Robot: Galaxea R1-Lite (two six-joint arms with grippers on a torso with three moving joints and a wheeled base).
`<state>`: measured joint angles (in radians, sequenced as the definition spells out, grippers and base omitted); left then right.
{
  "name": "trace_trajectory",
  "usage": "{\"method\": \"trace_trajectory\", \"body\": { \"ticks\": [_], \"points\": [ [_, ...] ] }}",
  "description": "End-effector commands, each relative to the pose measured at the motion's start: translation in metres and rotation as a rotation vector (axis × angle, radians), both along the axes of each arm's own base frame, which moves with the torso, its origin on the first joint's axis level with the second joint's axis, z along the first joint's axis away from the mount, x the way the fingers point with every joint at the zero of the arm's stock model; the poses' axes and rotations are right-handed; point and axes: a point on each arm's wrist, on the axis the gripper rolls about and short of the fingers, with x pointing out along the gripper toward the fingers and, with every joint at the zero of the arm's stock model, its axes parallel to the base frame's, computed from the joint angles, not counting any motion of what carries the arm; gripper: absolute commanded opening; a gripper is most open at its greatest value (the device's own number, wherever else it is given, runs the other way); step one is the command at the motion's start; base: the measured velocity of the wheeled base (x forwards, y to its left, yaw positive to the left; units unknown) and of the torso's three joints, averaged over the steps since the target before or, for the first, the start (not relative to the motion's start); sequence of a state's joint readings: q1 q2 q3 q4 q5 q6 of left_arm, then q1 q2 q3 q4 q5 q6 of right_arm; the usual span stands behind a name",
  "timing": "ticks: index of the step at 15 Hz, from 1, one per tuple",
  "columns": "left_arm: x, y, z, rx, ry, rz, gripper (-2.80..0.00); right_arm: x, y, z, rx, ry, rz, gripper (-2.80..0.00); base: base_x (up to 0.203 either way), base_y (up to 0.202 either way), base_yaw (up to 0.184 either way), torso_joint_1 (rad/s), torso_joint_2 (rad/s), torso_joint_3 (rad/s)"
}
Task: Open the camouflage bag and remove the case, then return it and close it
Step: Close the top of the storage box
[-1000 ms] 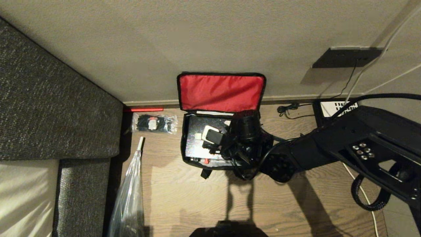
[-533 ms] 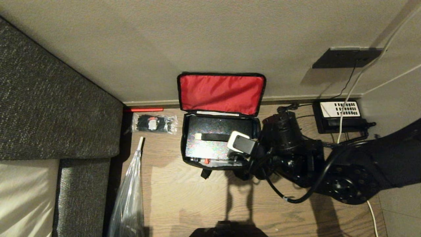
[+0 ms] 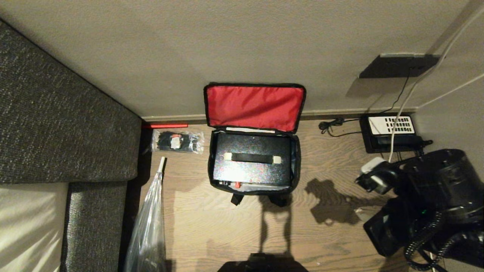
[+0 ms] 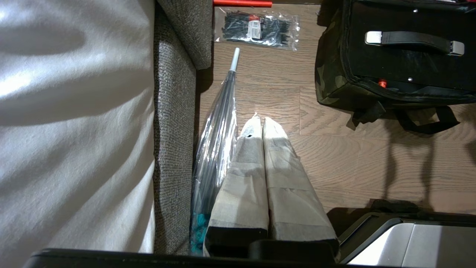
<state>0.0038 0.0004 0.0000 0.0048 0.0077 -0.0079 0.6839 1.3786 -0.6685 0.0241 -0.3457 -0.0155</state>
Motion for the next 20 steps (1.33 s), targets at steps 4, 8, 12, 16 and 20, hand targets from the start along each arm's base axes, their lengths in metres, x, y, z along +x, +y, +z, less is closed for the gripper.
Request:
{"method": "trace_trajectory", "body": {
  "ticks": [4, 8, 12, 16, 20],
  "points": [
    [0.000, 0.000, -0.001, 0.000, 0.001, 0.001, -2.80, 0.026, -0.027, 0.013, 0.592, 0.008, -0.215, -2.80, 0.000, 0.000, 0.000, 0.000, 0.00, 0.000],
    [0.000, 0.000, -0.001, 0.000, 0.001, 0.001, -2.80, 0.106, -0.002, -0.014, 0.695, 0.069, -0.261, -2.80, 0.000, 0.000, 0.000, 0.000, 0.00, 0.000],
    [0.000, 0.000, -0.001, 0.000, 0.001, 0.001, -2.80, 0.202, 0.003, -0.006, 0.783, -0.070, -0.308, -2.80, 0.000, 0.000, 0.000, 0.000, 0.00, 0.000],
    [0.000, 0.000, -0.001, 0.000, 0.001, 0.001, -2.80, 0.255, -0.007, -0.023, 0.692, -0.206, -0.345, -2.80, 0.000, 0.000, 0.000, 0.000, 0.00, 0.000],
    [0.000, 0.000, -0.001, 0.000, 0.001, 0.001, -2.80, 0.279, -0.005, -0.021, 0.828, -0.239, -0.362, 0.00, 0.000, 0.000, 0.000, 0.000, 0.00, 0.000]
  ]
}}
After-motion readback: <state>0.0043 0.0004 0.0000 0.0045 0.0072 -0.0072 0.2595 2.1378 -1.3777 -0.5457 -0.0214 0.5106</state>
